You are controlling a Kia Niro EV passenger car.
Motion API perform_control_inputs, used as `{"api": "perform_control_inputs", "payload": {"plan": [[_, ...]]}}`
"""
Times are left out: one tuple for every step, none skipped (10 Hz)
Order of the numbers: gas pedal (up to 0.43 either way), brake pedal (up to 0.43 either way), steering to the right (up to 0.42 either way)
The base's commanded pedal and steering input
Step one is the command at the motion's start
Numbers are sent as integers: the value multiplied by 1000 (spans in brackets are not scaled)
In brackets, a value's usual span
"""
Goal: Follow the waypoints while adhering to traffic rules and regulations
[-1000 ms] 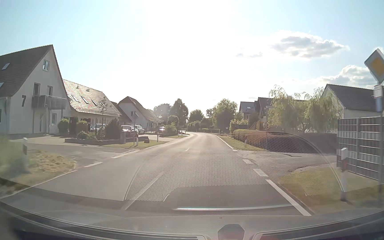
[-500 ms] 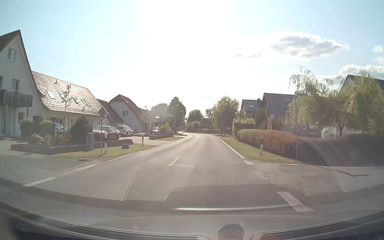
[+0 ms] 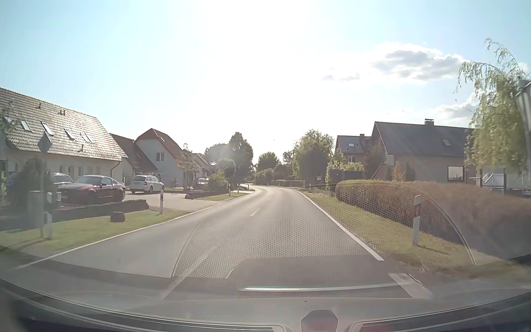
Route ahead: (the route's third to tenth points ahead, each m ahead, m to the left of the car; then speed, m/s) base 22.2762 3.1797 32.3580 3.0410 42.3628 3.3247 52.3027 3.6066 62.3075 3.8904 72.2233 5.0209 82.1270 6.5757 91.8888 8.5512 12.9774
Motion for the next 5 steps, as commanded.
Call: {"api": "perform_control_inputs", "payload": {"plan": [[118,6,6],[118,6,6],[118,6,4],[118,6,2],[118,6,3]]}}
